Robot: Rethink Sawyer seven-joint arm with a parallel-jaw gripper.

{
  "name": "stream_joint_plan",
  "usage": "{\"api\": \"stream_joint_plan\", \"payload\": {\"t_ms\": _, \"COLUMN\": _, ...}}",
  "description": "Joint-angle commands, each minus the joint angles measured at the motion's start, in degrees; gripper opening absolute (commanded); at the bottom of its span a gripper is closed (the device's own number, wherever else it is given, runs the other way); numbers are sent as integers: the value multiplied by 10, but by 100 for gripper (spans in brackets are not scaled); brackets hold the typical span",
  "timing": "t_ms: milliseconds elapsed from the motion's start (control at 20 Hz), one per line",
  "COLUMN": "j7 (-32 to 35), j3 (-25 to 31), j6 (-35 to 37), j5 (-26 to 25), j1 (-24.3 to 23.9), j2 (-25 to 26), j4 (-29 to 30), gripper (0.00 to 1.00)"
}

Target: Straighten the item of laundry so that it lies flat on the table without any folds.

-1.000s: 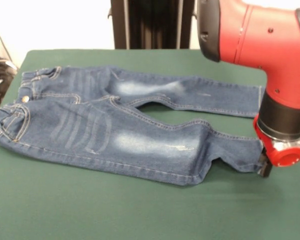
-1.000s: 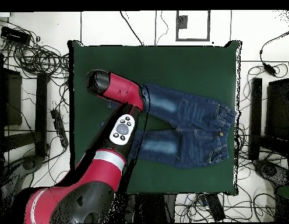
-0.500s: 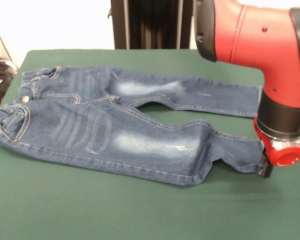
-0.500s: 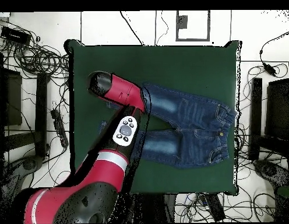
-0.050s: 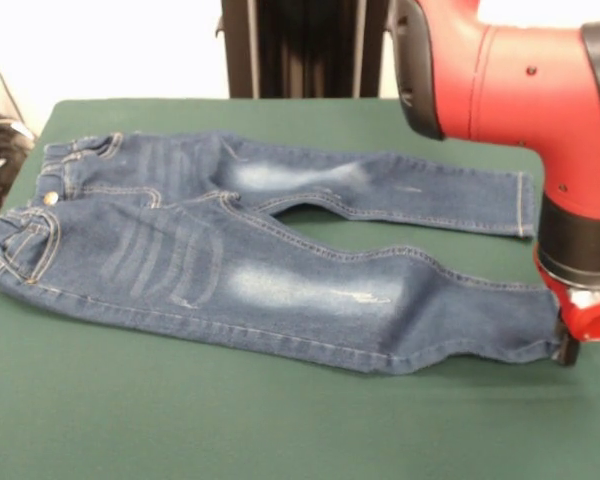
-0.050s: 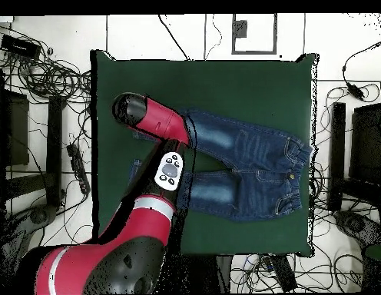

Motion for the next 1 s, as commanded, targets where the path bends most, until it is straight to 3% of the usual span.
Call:
{"api": "stream_joint_plan", "payload": {"t_ms": 50, "j7": 90, "j3": 125, "j6": -17, "j5": 23, "j1": 19, "j2": 42, "j4": 32, "gripper": 0}}
{"api": "stream_joint_plan", "payload": {"t_ms": 1000, "j7": 147, "j3": 127, "j6": 1, "j5": 30, "j1": 32, "j2": 44, "j4": 11, "gripper": 0}}
